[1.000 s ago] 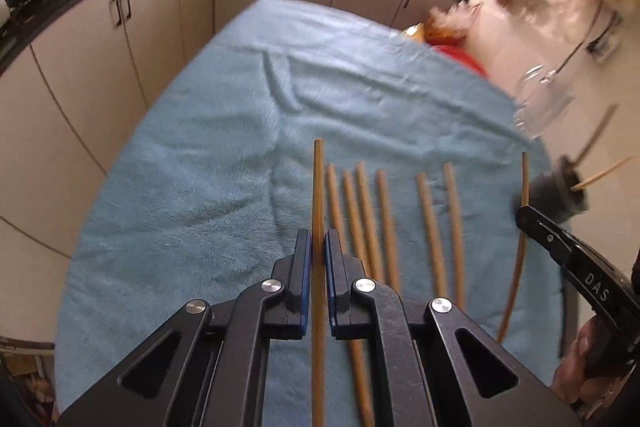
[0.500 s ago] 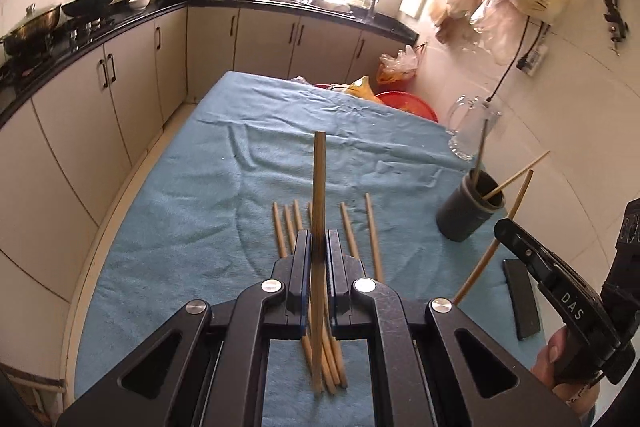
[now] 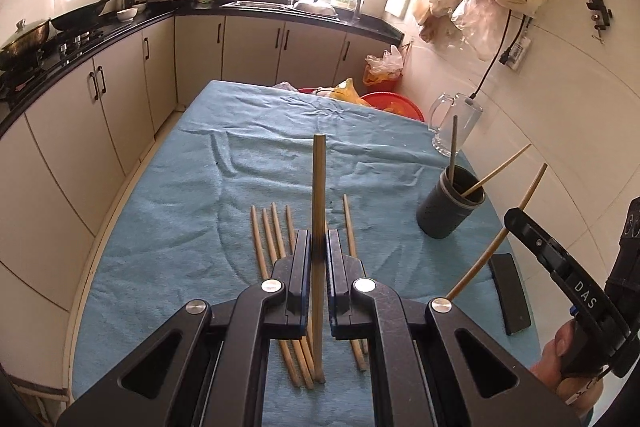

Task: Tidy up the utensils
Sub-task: 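Carry the chopstick upright in the left tool to the black cup while the right tool carries its own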

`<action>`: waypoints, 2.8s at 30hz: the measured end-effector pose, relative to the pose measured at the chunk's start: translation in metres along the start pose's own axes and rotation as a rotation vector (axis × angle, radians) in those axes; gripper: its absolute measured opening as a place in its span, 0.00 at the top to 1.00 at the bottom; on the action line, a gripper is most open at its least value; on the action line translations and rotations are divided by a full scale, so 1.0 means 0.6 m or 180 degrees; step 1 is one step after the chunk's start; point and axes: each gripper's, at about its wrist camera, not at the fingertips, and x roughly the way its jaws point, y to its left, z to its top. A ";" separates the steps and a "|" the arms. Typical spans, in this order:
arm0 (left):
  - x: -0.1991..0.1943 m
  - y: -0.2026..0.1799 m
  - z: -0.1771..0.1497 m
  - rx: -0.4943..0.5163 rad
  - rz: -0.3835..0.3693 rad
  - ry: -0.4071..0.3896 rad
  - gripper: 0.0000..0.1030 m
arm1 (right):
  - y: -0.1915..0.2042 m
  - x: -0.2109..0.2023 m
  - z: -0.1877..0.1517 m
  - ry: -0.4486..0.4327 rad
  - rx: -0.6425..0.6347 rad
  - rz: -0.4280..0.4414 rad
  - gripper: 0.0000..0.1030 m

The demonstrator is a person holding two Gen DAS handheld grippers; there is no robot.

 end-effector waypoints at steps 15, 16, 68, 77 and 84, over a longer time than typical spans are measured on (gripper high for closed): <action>-0.046 -0.006 -0.016 -0.0013 -0.0045 -0.0080 0.94 | 0.023 -0.050 -0.009 -0.0096 0.0017 0.0061 0.93; -0.053 -0.006 -0.017 -0.0010 -0.0048 -0.0101 0.94 | 0.029 -0.056 -0.010 -0.0110 0.0005 0.0083 0.93; -0.005 -0.140 0.049 0.0494 -0.0222 -0.0046 0.94 | -0.069 -0.097 0.060 -0.0414 0.0332 0.0006 0.93; -0.020 -0.194 0.095 0.0570 -0.0364 -0.0174 0.94 | -0.119 -0.140 0.095 -0.0698 0.0489 -0.0093 0.93; -0.025 -0.246 0.141 0.0632 -0.0477 -0.0295 0.94 | -0.151 -0.166 0.130 -0.0929 0.0578 -0.0241 0.93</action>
